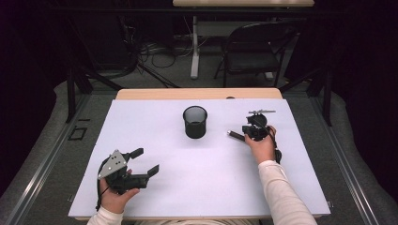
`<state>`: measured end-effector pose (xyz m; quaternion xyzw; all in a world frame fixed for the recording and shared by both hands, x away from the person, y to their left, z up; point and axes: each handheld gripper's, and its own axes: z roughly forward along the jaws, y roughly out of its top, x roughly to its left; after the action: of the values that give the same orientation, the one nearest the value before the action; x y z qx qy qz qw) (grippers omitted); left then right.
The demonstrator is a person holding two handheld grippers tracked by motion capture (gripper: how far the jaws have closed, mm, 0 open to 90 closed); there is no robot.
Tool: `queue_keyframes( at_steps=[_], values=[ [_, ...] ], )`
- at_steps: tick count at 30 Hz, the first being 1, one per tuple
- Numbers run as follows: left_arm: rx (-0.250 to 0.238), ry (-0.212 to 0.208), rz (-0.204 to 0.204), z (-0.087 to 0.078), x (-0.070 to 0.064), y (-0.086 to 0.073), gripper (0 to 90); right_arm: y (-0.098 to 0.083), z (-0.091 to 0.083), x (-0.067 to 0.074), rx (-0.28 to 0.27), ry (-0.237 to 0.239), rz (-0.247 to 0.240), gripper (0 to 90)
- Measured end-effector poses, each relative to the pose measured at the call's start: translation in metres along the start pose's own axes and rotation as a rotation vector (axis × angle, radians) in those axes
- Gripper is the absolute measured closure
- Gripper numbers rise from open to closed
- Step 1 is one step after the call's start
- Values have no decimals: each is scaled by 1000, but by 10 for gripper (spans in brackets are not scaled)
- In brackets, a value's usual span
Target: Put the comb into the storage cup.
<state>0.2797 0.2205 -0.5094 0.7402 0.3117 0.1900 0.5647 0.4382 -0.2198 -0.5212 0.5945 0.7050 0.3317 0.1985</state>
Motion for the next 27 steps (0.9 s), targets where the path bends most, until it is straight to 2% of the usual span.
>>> queue_keyframes(
  at_steps=[3,11,15,27],
  values=[
    [4,-2,2,0,0,0,140,-2,8,0,17,-16,-5,900],
    [5,-5,0,1,0,-1,140,-4,17,-1,33,-21,3,900],
    [5,-2,-1,1,0,-1,141,-4,19,-1,31,-17,15,900],
    [8,-4,-2,1,1,-1,140,-5,26,2,39,-20,9,900]
  ],
)
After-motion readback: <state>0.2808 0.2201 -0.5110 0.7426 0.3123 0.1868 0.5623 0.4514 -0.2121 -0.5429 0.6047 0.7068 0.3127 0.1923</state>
